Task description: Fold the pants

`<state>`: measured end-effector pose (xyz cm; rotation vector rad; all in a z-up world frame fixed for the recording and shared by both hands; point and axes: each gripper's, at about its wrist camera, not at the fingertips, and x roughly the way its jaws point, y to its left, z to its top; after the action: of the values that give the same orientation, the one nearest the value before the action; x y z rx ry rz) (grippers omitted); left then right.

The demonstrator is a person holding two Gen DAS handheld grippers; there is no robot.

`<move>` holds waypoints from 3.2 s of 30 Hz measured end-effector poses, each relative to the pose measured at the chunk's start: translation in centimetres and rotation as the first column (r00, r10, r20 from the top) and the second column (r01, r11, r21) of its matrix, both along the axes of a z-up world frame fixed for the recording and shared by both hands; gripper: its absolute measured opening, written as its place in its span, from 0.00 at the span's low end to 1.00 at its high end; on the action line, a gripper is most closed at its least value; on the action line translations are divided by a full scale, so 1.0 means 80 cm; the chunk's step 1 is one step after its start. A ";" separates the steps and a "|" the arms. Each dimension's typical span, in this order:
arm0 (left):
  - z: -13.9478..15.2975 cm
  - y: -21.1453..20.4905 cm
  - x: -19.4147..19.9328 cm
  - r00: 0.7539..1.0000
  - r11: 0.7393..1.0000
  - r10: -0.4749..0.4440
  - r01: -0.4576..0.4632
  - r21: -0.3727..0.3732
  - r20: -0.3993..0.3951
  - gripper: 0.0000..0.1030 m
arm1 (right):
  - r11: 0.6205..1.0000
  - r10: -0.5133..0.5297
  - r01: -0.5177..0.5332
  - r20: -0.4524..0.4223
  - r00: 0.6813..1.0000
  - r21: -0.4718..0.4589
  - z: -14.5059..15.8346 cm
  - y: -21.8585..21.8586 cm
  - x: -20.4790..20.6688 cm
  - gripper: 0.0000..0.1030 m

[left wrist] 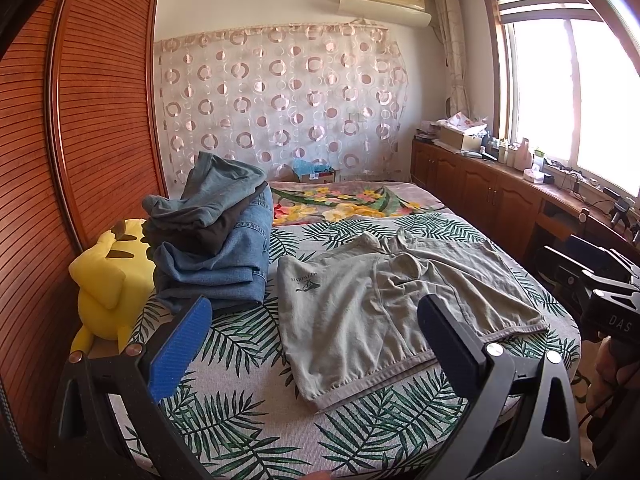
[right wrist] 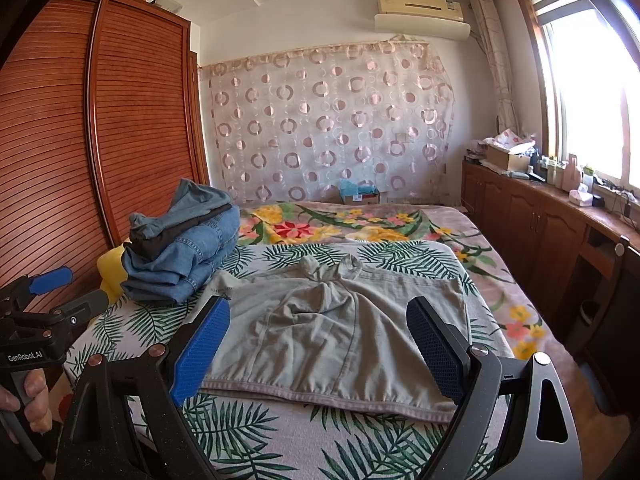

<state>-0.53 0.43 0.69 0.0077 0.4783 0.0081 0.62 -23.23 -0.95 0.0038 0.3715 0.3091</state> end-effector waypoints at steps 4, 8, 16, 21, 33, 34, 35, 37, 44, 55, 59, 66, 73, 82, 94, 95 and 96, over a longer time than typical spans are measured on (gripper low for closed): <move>0.003 0.000 0.000 1.000 1.000 -0.001 0.001 -0.001 0.003 1.00 | 1.000 0.000 0.000 0.001 1.000 0.003 0.001 0.000 0.000 0.88; 0.003 0.000 -0.001 1.000 1.000 0.000 0.000 0.000 0.002 1.00 | 1.000 -0.001 0.001 0.001 1.000 0.003 0.001 0.000 0.000 0.88; 0.007 0.002 0.000 1.000 1.000 -0.007 0.007 -0.010 -0.002 1.00 | 1.000 -0.005 0.005 -0.003 1.000 0.007 0.000 -0.001 0.003 0.88; -0.003 -0.001 0.014 1.000 1.000 -0.020 0.020 0.003 -0.016 1.00 | 1.000 -0.011 0.011 -0.011 1.000 0.003 -0.003 -0.002 0.005 0.88; -0.031 -0.012 0.056 0.992 0.993 -0.106 0.109 0.034 -0.067 1.00 | 0.999 -0.034 0.033 -0.034 0.999 -0.020 -0.010 -0.011 0.016 0.88; -0.033 -0.014 0.058 0.991 0.992 -0.116 0.119 0.032 -0.071 1.00 | 0.999 -0.036 0.035 -0.035 0.999 -0.025 -0.011 -0.012 0.018 0.88; -0.036 -0.016 0.062 0.988 0.991 -0.132 0.134 0.026 -0.076 1.00 | 0.999 -0.034 0.033 -0.035 0.999 -0.028 -0.012 -0.011 0.019 0.88; -0.040 -0.019 0.068 0.984 0.987 -0.158 0.160 0.013 -0.081 1.00 | 0.999 -0.028 0.027 -0.042 0.999 -0.026 -0.013 -0.014 0.023 0.88; -0.064 -0.033 0.093 0.965 0.974 -0.226 0.226 -0.014 -0.130 1.00 | 0.998 -0.017 0.012 -0.080 0.997 -0.057 -0.021 -0.031 0.045 0.83; -0.086 -0.045 0.122 0.944 0.963 -0.271 0.268 -0.040 -0.191 1.00 | 0.992 -0.029 0.007 -0.179 0.983 -0.123 -0.011 -0.069 0.106 0.61; -0.081 -0.050 0.134 0.937 0.957 -0.290 0.288 -0.039 -0.196 1.00 | 0.991 -0.034 0.004 -0.229 0.973 -0.132 -0.005 -0.080 0.135 0.50; -0.069 -0.074 0.156 0.909 0.929 -0.370 0.365 -0.059 -0.192 1.00 | 0.994 -0.025 -0.013 -0.332 0.943 -0.111 0.005 -0.097 0.191 0.31; -0.072 -0.107 0.178 0.885 0.911 -0.411 0.409 -0.059 -0.220 1.00 | 0.987 -0.070 0.004 -0.406 0.911 -0.161 0.013 -0.105 0.245 0.30; -0.089 -0.111 0.181 0.872 0.911 -0.410 0.406 -0.076 -0.266 1.00 | 0.987 -0.095 0.021 -0.466 0.880 -0.162 0.010 -0.093 0.277 0.26; -0.105 -0.101 0.178 0.873 0.918 -0.395 0.387 -0.084 -0.288 1.00 | 0.982 -0.137 0.067 -0.430 0.893 -0.174 0.031 -0.105 0.269 0.04; -0.105 -0.101 0.176 0.873 0.919 -0.393 0.386 -0.085 -0.289 1.00 | 0.980 -0.144 0.070 -0.427 0.893 -0.184 0.029 -0.104 0.270 0.04; -0.106 -0.101 0.176 0.873 0.919 -0.393 0.386 -0.085 -0.290 1.00 | 0.978 -0.153 0.075 -0.421 0.894 -0.195 0.029 -0.103 0.268 0.04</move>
<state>13.51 -7.64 -7.76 0.0827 0.7775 -0.4032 22.04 -31.44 1.37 -0.0782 0.8410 0.1541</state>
